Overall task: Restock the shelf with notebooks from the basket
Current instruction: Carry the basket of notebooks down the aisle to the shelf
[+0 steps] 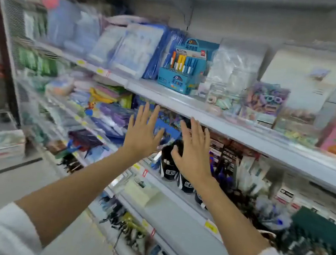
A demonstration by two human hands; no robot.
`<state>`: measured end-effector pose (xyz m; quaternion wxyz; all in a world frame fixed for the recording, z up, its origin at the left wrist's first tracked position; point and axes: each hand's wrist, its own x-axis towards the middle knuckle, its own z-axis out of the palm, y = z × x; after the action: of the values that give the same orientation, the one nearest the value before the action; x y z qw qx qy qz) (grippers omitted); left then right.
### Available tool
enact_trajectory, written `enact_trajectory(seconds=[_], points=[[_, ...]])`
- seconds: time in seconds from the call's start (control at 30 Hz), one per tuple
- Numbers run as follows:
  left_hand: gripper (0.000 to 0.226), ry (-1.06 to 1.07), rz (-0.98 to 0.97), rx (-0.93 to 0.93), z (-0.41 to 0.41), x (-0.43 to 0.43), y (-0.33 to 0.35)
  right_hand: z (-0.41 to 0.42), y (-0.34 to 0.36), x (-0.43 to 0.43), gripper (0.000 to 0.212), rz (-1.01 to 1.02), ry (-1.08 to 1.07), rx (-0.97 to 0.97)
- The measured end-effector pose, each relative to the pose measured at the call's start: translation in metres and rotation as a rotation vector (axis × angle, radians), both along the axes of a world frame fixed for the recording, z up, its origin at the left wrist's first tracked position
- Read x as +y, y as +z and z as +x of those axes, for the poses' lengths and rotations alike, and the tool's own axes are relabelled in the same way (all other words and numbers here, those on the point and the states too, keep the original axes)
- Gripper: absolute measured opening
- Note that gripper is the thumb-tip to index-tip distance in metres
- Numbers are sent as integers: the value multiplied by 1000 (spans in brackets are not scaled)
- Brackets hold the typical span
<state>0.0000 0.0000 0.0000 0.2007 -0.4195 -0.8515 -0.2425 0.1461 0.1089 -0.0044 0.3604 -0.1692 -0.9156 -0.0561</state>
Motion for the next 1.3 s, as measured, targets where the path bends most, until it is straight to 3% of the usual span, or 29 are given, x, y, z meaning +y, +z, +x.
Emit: enact_trajectory(seconds=[0.2,0.43,0.6,0.7,0.83,0.93,1.2,1.3], points=[[69,228,-186,-165,-78,-66,-83,-94,-76,-38,72,-93,170,-266],[70,365,-195,-625,-179,-127,-157,-228,-139,-82,72,-227,323,-557],[50,540,-167,-796,-245,-177,-192,-315,-174,-123,67,-391,395,-729],[39,675,-10,-949,-276,-209,-208,-367,-188,-146,57,-508,443,-815],[22,824,237,-1175,-323,-248,-230,-436,-205,-171,12,-787,477,-818],[12,893,497,-1400,-364,-267,-245,-493,-225,-186,17,-868,512,-820],[10,1106,645,-1574,-514,-314,-277,-692,-277,-223,25,-894,496,-1016],[8,1145,711,-1602,-576,-331,-281,-768,-282,-249,17,-1020,494,-1097]])
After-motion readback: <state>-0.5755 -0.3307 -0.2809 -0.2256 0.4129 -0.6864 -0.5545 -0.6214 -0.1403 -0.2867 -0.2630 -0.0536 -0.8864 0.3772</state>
